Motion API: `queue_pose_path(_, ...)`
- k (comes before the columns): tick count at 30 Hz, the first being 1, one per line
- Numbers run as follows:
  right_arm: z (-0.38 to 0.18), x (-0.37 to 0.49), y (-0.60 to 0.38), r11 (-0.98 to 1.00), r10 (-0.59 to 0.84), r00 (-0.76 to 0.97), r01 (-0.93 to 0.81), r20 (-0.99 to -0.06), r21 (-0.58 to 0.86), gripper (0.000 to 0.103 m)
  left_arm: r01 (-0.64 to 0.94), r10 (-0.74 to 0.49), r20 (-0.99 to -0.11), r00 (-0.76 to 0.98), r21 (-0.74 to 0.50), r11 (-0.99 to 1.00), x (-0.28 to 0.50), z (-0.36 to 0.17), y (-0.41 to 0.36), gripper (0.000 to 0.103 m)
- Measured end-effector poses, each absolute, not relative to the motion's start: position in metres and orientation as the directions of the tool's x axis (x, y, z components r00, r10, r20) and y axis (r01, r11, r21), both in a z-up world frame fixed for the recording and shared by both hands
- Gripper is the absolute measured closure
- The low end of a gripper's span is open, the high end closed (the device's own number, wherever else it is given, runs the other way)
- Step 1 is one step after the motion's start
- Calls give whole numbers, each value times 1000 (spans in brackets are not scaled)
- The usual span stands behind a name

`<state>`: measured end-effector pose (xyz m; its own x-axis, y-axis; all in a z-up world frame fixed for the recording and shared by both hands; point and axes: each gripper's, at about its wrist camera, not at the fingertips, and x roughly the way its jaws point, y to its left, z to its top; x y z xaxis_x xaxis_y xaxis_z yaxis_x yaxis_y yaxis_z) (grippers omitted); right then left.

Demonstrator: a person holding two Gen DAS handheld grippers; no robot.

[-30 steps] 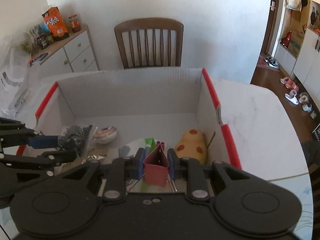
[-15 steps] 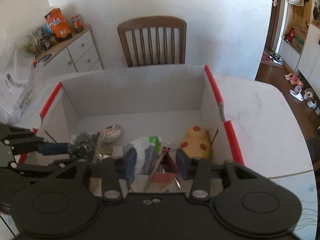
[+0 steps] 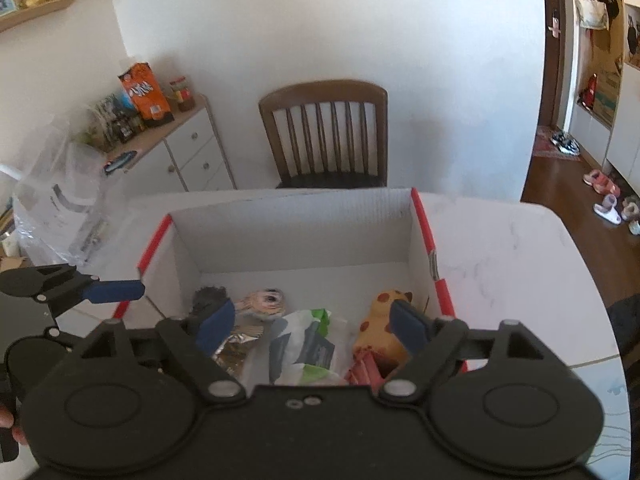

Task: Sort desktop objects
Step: 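Open both tools to drop the seaweed bag and pink clip into the box, then move both tools back toward the items beside the box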

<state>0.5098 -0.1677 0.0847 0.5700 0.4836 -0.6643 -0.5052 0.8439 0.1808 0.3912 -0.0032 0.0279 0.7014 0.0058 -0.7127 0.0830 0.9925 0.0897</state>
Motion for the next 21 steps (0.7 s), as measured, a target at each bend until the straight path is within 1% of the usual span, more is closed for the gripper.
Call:
queue_pose_path(6, 100, 487, -177, 826, 511, 583, -537, -632, 171, 12, 55, 0, -674, 739, 60, 997, 370, 45, -2, 29)
queue_pose_path(10, 110, 470, -183, 816, 522, 594, -556, -612, 157, 7, 44, -12, -651, 759, 32, 999, 353, 56, 2, 29)
queue_pose_path(16, 116, 444, -196, 808, 530, 601, -572, -598, 142, 4, 43, -27, -626, 780, 11, 999, 328, 67, 4, 29)
queue_pose_path(19, 112, 431, -202, 811, 520, 604, -570, -604, 128, 3, 48, -47, -626, 778, -15, 999, 316, 66, 6, 23)
queue_pose_path(21, 106, 424, -206, 815, 511, 602, -566, -613, 125, 3, 42, -40, -625, 780, -12, 999, 308, 64, 5, 23)
